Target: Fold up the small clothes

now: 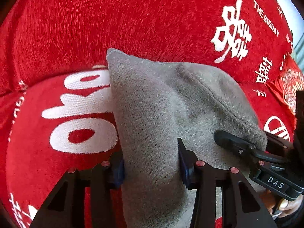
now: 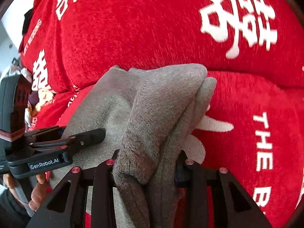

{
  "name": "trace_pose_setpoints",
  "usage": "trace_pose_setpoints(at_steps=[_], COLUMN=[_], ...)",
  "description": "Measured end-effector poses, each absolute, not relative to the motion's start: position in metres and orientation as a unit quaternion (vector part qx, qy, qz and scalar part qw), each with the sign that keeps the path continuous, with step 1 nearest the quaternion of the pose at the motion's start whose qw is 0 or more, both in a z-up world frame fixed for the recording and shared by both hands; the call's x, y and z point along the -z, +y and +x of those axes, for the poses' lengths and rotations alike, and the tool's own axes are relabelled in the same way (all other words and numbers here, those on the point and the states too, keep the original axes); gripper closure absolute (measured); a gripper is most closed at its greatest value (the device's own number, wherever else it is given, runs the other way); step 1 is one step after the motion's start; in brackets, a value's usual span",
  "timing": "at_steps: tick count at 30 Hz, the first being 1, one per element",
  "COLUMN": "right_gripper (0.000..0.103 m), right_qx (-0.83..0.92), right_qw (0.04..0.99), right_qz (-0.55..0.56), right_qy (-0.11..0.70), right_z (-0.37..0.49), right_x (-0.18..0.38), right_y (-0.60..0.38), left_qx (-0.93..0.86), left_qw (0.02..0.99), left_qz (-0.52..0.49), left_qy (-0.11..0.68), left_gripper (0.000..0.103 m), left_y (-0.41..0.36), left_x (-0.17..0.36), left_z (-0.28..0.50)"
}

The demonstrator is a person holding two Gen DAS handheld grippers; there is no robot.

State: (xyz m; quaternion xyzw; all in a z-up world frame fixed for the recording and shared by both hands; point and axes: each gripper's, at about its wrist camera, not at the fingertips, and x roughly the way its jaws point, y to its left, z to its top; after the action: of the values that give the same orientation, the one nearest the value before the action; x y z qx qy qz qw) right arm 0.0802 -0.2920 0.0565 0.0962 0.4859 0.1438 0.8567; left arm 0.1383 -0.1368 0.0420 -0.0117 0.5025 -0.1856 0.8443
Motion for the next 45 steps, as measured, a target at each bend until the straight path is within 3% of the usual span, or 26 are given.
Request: trace_pose_setpoints(at_steps=[45], right_gripper=[0.067], right_qx=[-0.162], right_qw=[0.889], right_qz=[0.027], right_qy=[0.428], right_z=[-0.056], right_x=[-0.119], right_y=[-0.223], left_qx=[0.154], left_qw=[0.887], left_qz=[0.015], left_qy=[0.435], left_gripper=[0.056], left_y=[-0.089], left_x=[-0.089], left_z=[-0.011])
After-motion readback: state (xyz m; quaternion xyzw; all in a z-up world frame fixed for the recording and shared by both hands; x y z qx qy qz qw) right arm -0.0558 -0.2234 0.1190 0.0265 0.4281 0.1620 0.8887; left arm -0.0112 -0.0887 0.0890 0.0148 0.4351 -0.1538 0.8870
